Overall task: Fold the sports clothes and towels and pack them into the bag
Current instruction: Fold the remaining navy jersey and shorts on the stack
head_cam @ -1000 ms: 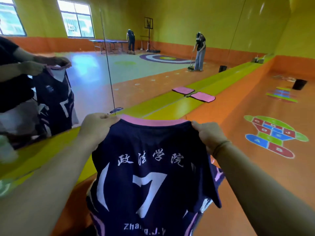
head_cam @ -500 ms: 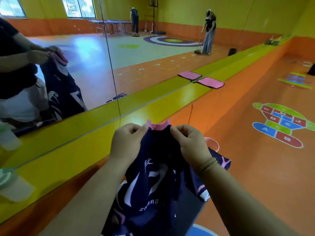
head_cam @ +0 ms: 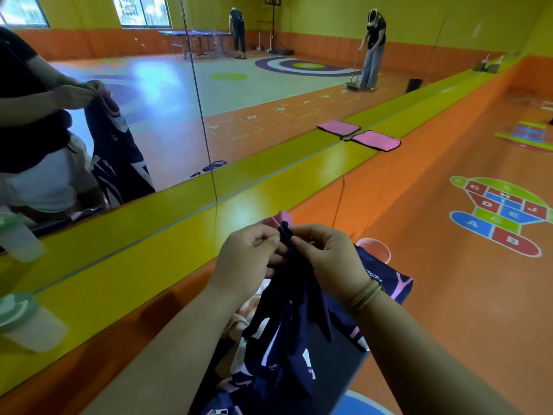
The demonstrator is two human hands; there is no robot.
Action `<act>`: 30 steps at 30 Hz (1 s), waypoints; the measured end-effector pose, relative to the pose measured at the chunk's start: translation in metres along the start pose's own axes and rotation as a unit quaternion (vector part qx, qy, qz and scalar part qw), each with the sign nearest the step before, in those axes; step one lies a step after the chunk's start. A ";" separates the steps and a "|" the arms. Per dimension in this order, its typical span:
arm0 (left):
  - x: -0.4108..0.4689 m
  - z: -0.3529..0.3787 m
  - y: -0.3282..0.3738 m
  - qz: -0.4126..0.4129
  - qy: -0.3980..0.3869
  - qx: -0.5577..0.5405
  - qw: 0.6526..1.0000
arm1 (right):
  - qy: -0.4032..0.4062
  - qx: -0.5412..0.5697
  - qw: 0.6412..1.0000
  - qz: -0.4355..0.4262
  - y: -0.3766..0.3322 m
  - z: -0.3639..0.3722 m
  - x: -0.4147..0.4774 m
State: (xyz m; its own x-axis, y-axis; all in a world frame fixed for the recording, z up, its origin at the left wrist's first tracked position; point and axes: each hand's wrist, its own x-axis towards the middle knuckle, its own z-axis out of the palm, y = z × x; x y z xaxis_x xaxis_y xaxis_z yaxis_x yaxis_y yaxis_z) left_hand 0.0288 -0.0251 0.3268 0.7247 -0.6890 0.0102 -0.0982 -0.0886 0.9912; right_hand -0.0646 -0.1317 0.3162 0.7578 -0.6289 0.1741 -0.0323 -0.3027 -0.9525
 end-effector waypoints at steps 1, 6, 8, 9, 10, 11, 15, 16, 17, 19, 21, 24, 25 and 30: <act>0.000 -0.001 0.000 0.006 -0.010 0.001 1.000 | -0.007 0.006 1.000 0.000 0.000 -0.002 -0.001; 0.005 -0.010 -0.003 0.076 0.000 0.070 0.995 | -0.056 0.039 0.998 -0.003 -0.005 -0.009 -0.005; 0.007 -0.011 -0.001 0.105 0.019 0.107 0.989 | -0.075 0.067 0.995 0.004 -0.006 -0.013 -0.005; 0.008 -0.012 0.000 0.114 0.031 0.121 0.985 | -0.089 0.084 0.992 0.007 -0.007 -0.016 -0.006; 0.010 -0.015 0.001 0.128 0.038 0.141 0.981 | -0.106 0.103 0.989 0.007 -0.008 -0.018 -0.006; 0.012 -0.018 0.002 0.147 0.030 0.170 0.974 | -0.123 0.117 0.985 0.005 -0.009 -0.022 -0.007; 0.016 -0.025 0.014 0.171 -0.087 0.243 0.951 | -0.176 0.135 0.975 -0.003 -0.014 -0.032 -0.005; 0.017 -0.026 0.017 0.178 -0.095 0.242 0.949 | -0.184 0.125 0.975 -0.010 -0.014 -0.034 -0.004; 0.019 -0.026 0.017 0.187 -0.095 0.234 0.949 | -0.189 0.116 0.975 -0.017 -0.014 -0.036 -0.004; 0.022 -0.026 0.017 0.202 -0.092 0.209 0.952 | -0.188 0.113 0.975 -0.019 -0.014 -0.040 -0.003; 0.023 -0.026 0.017 0.196 -0.093 0.180 0.959 | -0.164 0.104 0.981 -0.018 -0.014 -0.041 -0.002; 0.026 -0.027 0.023 0.201 -0.080 0.180 0.960 | -0.112 0.025 0.993 -0.037 -0.015 -0.042 -0.003; 0.027 -0.028 0.026 0.219 -0.072 0.186 0.955 | -0.100 -0.019 0.993 -0.053 -0.014 -0.043 -0.004; 0.035 -0.032 0.049 0.293 -0.058 0.261 0.918 | 0.007 -0.242 0.959 -0.150 -0.013 -0.046 -0.006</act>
State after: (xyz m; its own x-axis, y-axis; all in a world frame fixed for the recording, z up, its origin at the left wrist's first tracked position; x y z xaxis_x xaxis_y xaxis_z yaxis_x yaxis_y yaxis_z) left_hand 0.0714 -0.0307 0.3804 0.3687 -0.7981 0.4765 -0.7825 0.0102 0.6226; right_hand -0.0990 -0.1572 0.3392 0.7713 -0.4707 0.4284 -0.1161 -0.7658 -0.6325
